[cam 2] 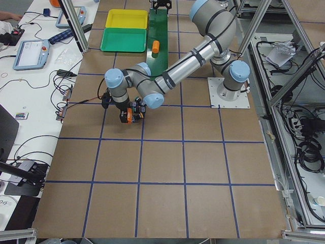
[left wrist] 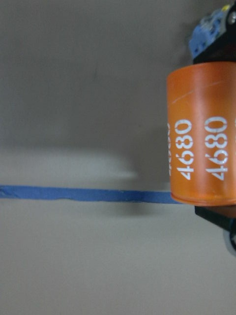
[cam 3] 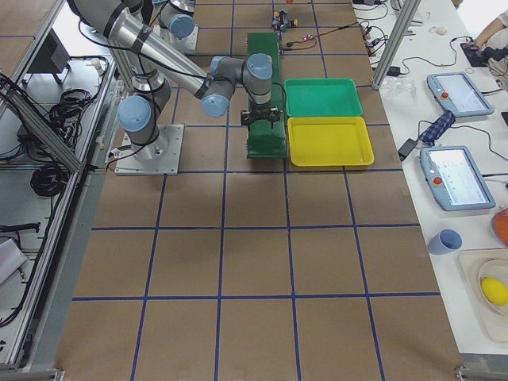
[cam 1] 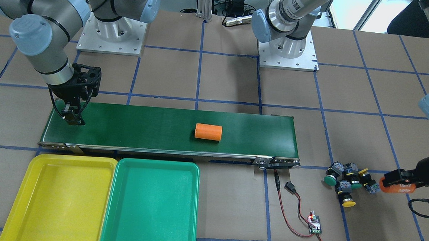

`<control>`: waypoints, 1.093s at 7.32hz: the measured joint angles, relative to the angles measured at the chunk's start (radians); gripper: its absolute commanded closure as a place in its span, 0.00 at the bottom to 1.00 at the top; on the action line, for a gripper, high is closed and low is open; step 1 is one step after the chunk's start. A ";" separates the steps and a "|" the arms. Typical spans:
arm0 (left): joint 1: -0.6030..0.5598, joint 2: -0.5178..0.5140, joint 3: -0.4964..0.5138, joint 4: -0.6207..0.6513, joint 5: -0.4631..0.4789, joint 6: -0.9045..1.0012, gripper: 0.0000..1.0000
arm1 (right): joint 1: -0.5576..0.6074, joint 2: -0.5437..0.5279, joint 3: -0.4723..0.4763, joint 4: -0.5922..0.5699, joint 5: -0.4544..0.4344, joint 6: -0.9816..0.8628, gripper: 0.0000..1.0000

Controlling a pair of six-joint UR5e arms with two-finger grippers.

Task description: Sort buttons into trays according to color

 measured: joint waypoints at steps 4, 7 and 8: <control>-0.212 0.155 -0.088 -0.158 -0.070 -0.188 1.00 | 0.000 0.000 0.004 -0.051 -0.003 0.003 0.00; -0.277 0.245 -0.250 -0.141 -0.074 -0.288 1.00 | 0.000 0.001 0.006 -0.066 -0.003 0.003 0.00; -0.312 0.256 -0.284 -0.112 -0.072 -0.315 1.00 | 0.000 0.004 0.006 -0.066 -0.001 0.000 0.00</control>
